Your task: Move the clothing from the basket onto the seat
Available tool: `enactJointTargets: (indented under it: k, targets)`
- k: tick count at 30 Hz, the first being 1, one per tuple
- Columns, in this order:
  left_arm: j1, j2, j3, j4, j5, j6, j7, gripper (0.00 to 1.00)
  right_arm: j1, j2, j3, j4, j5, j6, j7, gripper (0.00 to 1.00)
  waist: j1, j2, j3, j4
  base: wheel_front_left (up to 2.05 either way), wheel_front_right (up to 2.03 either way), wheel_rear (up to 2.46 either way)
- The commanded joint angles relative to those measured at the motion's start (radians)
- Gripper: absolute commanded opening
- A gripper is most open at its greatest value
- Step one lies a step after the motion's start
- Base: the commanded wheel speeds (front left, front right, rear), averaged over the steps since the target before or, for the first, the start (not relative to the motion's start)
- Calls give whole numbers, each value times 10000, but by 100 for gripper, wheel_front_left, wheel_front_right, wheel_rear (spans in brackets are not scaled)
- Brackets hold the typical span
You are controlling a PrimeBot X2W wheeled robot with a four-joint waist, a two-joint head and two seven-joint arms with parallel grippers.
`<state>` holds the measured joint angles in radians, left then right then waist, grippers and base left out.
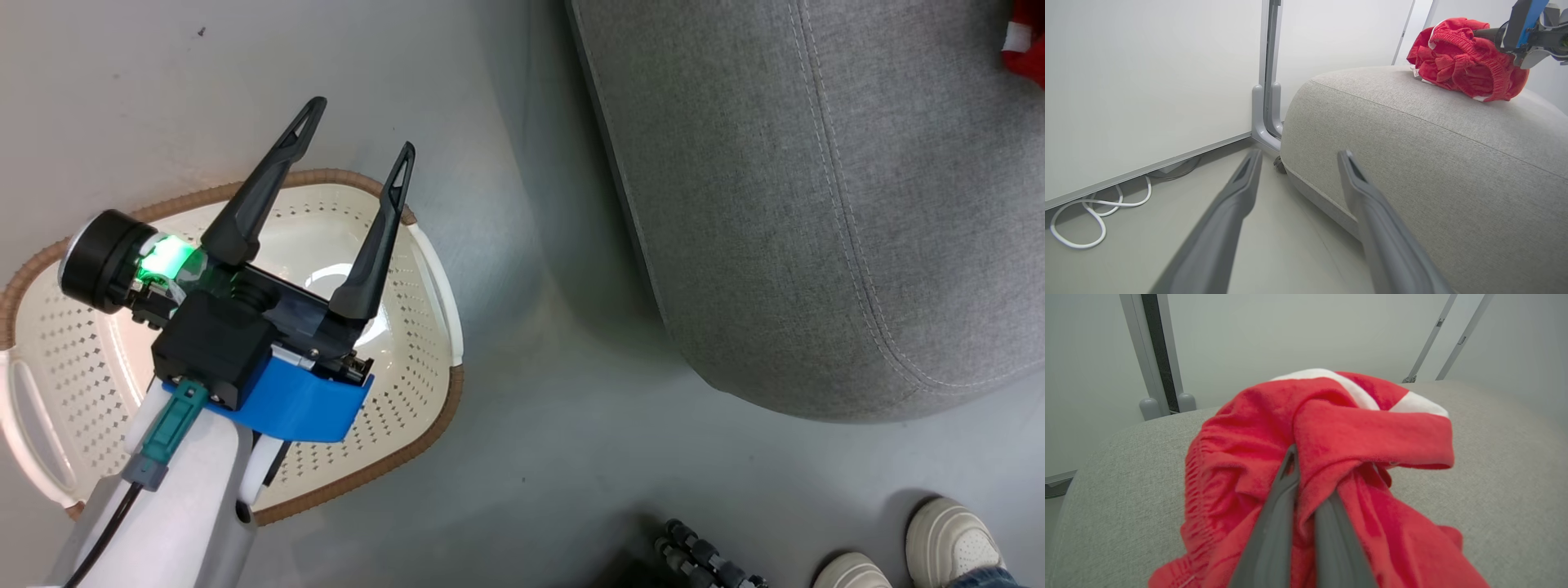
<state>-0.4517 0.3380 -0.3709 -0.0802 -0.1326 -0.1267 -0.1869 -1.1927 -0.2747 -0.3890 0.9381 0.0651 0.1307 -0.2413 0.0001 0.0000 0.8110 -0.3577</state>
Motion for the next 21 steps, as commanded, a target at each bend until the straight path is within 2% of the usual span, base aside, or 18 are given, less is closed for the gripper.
enactJointTargets:
  k: [1,13,21]
  targets:
    - [-149,-20,-19,44,-37,46,-67,100,-187,-59,-5,92,-72,2,-87,100,-1,0,-64,45,0,0,0]
    - [-239,-119,-130,334,-148,157,-264,100,-219,-241,-179,684,-104,2,-234,100,-1,0,-325,187,0,0,0]
    - [-128,-271,-225,732,-263,218,-460,100,65,-95,-14,632,-216,2,-249,100,-1,0,-830,227,0,0,0]
